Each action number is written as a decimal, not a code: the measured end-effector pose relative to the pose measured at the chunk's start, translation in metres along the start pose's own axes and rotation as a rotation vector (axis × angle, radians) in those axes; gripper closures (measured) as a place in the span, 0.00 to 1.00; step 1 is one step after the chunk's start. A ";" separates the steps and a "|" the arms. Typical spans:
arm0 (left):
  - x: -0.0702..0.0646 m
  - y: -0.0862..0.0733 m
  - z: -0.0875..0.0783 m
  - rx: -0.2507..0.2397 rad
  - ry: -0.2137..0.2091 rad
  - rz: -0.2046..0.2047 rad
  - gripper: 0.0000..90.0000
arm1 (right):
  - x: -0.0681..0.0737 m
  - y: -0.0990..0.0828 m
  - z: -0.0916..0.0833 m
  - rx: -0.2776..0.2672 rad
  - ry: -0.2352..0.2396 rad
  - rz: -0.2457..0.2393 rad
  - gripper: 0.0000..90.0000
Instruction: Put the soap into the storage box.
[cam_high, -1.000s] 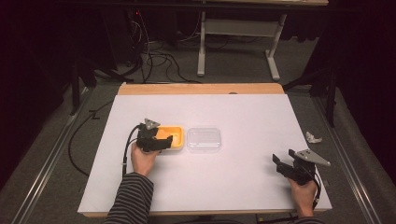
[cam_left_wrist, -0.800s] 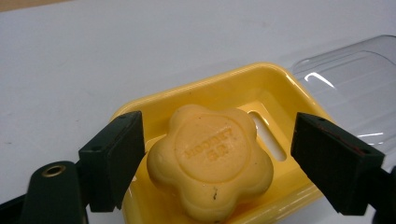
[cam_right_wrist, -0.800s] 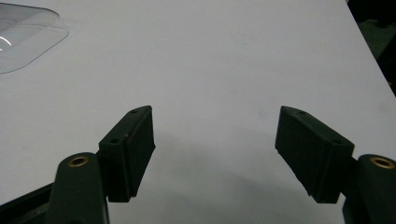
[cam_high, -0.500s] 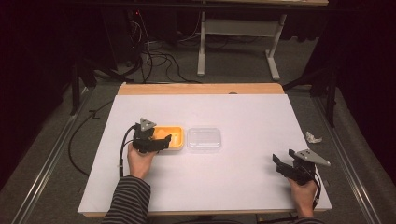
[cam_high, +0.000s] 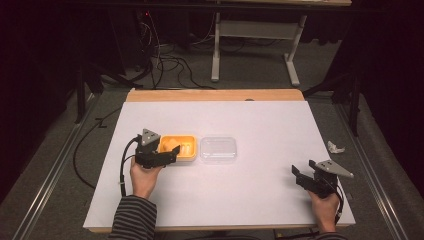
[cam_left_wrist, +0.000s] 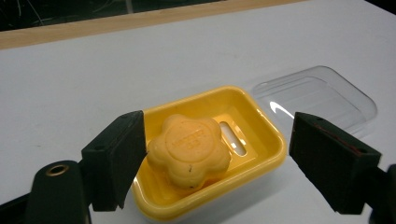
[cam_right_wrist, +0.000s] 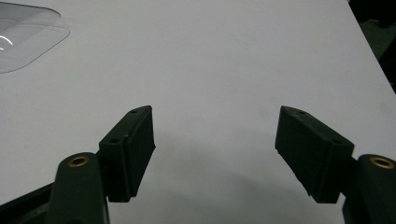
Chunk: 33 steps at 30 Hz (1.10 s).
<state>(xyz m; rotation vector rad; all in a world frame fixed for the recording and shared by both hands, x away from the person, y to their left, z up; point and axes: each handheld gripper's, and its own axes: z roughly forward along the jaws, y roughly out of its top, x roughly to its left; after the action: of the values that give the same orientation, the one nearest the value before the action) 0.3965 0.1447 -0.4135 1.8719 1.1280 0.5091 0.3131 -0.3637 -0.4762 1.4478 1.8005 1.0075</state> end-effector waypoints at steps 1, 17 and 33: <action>-0.001 0.000 -0.002 -0.005 -0.003 -0.001 0.21 | 0.000 0.000 0.000 -0.001 0.001 0.002 0.32; -0.020 -0.002 -0.025 -0.055 -0.025 0.045 0.21 | 0.000 0.000 0.000 -0.003 0.001 0.003 0.32; -0.024 -0.010 -0.040 -0.093 -0.050 0.028 0.21 | 0.001 0.001 0.002 0.018 0.002 0.004 0.33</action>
<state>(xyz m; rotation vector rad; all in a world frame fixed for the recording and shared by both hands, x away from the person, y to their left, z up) 0.3512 0.1445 -0.3986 1.8127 1.0296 0.5187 0.3147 -0.3626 -0.4766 1.4625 1.8126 0.9973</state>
